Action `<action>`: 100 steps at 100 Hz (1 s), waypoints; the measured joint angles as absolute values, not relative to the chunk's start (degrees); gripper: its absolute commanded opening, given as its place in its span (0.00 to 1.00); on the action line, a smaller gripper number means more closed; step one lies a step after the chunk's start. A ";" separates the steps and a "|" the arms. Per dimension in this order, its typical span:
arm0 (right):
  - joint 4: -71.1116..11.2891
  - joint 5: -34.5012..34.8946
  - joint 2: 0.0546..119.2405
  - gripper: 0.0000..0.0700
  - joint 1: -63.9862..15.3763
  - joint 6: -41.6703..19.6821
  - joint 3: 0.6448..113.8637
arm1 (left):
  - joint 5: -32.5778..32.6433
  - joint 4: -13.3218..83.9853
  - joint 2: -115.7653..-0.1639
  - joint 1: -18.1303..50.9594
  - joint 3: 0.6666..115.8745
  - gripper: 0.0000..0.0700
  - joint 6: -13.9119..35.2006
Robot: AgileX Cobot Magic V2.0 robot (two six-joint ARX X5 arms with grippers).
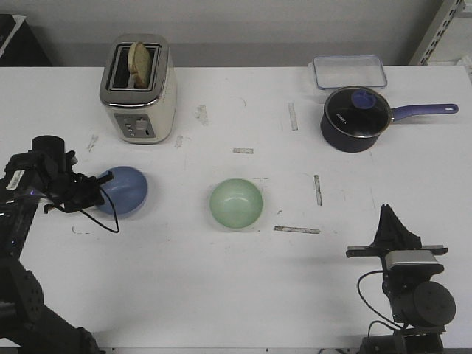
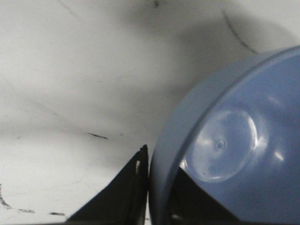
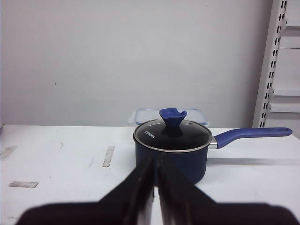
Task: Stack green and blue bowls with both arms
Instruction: 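Lift the blue bowl with the left gripper and lower it into the green bowl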
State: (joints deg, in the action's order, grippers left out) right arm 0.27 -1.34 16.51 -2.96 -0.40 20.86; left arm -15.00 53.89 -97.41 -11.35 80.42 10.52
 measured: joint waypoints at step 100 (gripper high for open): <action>0.27 -1.34 16.51 0.00 -2.96 -0.40 20.86 | -18.24 40.84 -101.06 29.78 90.13 0.00 19.38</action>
